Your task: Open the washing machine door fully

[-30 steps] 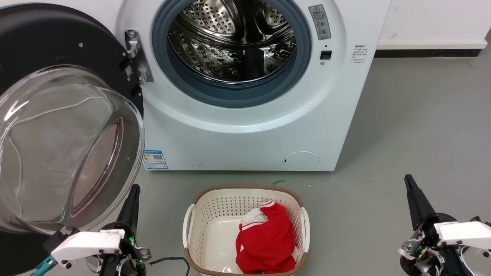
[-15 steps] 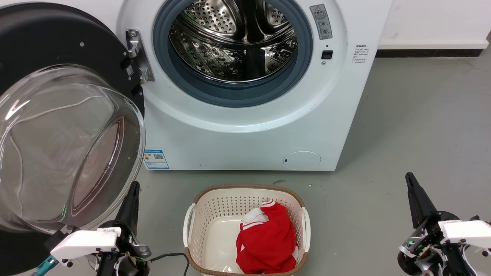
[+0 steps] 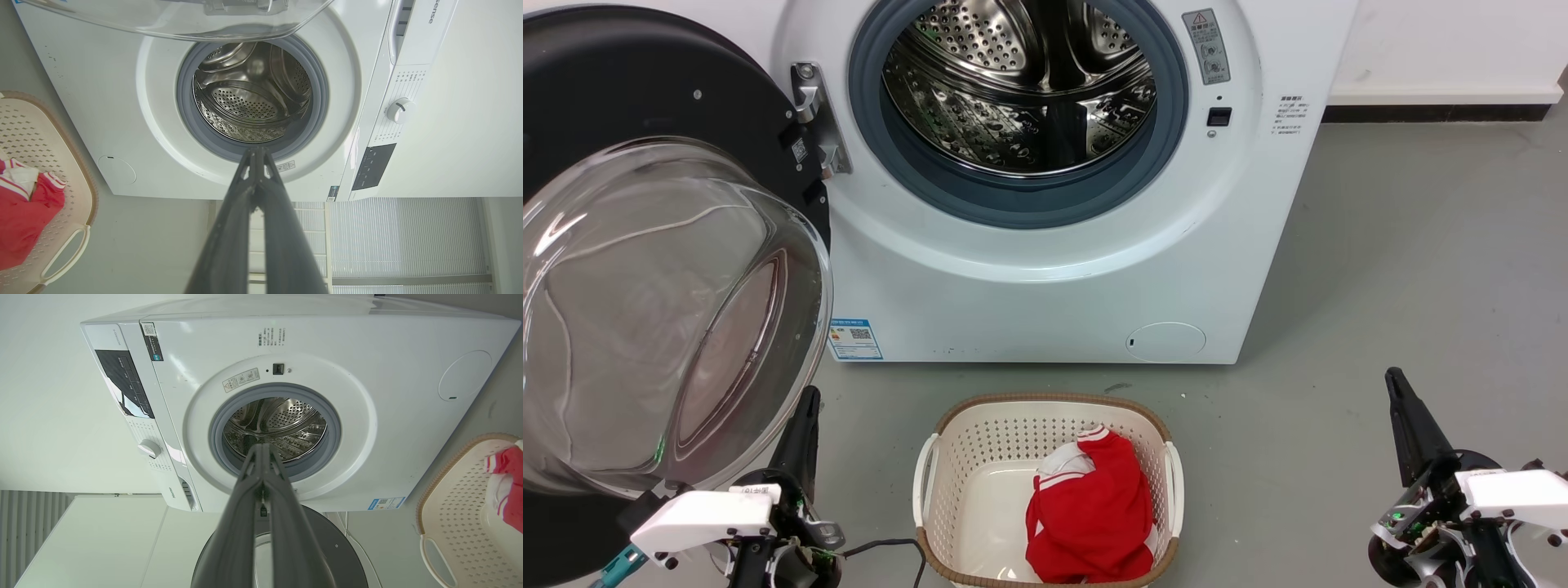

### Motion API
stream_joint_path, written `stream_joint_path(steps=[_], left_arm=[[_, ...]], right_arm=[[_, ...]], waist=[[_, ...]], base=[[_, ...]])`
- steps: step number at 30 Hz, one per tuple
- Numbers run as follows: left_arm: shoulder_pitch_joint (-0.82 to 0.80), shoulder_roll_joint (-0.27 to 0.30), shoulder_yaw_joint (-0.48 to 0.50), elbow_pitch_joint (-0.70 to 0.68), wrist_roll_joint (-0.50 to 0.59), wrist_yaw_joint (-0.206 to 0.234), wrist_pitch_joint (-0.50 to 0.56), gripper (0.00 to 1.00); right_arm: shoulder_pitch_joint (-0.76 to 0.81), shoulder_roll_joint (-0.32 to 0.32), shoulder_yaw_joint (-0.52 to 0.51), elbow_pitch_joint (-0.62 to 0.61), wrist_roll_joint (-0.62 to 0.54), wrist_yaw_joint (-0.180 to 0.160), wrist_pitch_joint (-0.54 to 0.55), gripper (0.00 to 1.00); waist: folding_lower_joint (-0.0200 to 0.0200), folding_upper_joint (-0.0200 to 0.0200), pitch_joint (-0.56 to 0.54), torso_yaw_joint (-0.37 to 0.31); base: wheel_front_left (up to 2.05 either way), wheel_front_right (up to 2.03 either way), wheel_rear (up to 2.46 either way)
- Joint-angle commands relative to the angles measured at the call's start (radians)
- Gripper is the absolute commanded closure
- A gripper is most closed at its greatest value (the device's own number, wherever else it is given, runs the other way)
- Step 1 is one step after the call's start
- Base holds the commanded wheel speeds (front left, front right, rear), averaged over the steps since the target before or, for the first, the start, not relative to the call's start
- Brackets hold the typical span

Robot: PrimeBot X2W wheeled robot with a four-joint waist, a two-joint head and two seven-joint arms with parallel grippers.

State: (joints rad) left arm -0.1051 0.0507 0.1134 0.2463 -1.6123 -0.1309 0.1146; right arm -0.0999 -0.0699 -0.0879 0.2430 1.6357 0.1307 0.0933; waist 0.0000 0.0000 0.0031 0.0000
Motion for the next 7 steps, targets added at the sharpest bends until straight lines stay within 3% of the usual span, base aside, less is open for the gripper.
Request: stream_joint_path(steps=[1,7], left_arm=[[-0.009,-0.001,0.003,0.001,-0.001,-0.002,0.003,1.0],[-0.008,-0.001,0.003,0.001,-0.001,-0.002,0.003,1.0]], right_arm=[[-0.013,0.002,-0.002,0.002,-0.004,0.0,0.003,1.0],[-0.013,0.003,-0.004,0.002,-0.006,0.0,0.005,1.0]], waist=[[0.0,0.0,0.0,0.0],[0.0,0.0,0.0,0.0]], base=[[0.0,0.0,0.0],[0.0,0.0,0.0]])
